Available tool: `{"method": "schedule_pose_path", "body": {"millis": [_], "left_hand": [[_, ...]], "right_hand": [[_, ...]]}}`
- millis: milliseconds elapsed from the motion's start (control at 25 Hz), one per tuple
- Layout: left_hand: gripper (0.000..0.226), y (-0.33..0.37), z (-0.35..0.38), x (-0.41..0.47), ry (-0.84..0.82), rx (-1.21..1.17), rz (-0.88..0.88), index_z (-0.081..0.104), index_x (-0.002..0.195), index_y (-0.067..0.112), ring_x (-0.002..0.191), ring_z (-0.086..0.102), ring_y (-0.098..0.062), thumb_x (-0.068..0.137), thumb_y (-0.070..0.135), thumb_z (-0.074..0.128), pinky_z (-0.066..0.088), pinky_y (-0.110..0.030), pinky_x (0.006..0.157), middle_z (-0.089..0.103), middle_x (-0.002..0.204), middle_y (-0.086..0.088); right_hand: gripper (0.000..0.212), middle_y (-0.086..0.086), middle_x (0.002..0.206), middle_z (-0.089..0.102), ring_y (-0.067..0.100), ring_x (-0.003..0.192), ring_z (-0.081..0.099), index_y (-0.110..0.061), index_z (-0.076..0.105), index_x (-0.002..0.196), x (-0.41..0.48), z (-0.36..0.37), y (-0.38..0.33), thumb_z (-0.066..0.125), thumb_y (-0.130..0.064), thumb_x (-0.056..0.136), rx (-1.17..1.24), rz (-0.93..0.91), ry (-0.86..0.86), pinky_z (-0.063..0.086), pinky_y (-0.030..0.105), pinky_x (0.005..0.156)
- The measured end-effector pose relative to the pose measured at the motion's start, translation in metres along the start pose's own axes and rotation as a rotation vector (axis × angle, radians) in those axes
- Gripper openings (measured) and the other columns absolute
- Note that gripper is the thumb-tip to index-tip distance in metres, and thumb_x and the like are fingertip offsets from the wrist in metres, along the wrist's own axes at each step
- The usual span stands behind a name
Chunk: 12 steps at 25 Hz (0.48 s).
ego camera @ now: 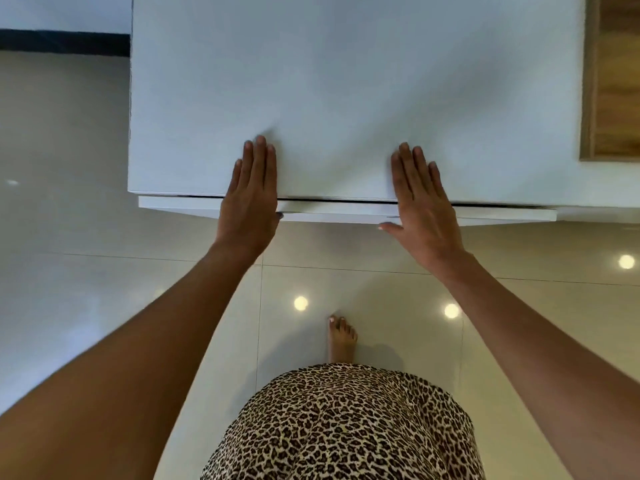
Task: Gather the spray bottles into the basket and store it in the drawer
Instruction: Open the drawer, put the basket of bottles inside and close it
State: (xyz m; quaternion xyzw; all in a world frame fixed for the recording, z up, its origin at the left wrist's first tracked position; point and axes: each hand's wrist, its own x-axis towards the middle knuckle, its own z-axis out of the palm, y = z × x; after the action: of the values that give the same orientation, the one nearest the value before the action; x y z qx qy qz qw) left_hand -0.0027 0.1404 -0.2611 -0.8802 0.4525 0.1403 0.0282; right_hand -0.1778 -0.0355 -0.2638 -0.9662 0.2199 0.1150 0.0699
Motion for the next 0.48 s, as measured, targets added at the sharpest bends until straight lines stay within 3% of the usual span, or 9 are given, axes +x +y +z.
{"method": "schedule_pose_path", "body": {"millis": [280,480], "left_hand": [[0.094,-0.004,0.000,0.005,0.020,0.085,0.002,0.006,0.141,-0.004,0.141,0.012,-0.038,0.074,0.011,0.071,0.017,-0.040,0.115,0.012,0.152,-0.026],[0.070,-0.002,0.007,0.010,0.189,0.315,0.071,0.048,0.124,-0.007,0.118,0.055,-0.032,0.065,0.010,0.081,0.051,-0.033,0.093,0.056,0.127,-0.023]], "right_hand": [[0.101,0.024,0.147,0.033,0.040,0.137,0.028,0.004,0.028,0.139,0.013,0.002,0.003,0.084,-0.019,0.058,0.055,0.017,0.107,0.020,0.049,0.115],[0.084,0.024,0.131,0.054,0.039,0.122,0.050,0.005,0.049,0.127,0.017,0.003,-0.002,0.086,-0.016,0.054,-0.044,0.057,0.237,0.039,0.054,0.103]]}}
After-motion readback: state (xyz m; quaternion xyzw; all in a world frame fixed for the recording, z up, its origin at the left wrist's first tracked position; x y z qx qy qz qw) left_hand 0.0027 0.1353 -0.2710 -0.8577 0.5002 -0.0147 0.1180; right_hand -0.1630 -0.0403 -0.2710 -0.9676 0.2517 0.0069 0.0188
